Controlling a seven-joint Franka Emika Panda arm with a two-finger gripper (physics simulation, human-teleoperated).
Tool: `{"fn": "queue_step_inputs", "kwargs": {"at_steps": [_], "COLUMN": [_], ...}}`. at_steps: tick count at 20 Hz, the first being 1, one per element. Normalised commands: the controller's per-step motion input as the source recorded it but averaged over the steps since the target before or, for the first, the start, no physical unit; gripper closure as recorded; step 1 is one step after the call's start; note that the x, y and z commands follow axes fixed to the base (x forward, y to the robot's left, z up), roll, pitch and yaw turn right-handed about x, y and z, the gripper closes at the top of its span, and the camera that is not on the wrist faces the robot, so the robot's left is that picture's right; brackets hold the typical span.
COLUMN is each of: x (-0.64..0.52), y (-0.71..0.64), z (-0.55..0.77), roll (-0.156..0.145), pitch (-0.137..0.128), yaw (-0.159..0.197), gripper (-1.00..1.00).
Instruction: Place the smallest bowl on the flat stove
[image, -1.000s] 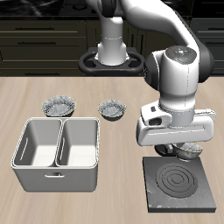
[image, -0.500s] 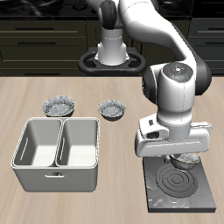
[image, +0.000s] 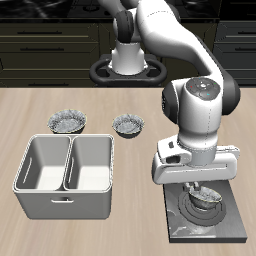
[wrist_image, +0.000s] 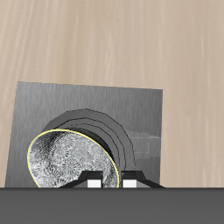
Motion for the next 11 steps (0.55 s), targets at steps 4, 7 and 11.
{"fn": "queue_step_inputs", "kwargs": {"at_steps": [4,7,11], "x": [-0.04,-0.07,-0.10], "y": [0.02,0.02,-0.01], "z": [0.03,0.02,0.11], "roll": [0.034,0.023,0.009], "pitch": [-0.033,-0.016,-0.016], "yaw": [0.002,0.008,0.002], "gripper": [-1.00,-1.00,-1.00]}}
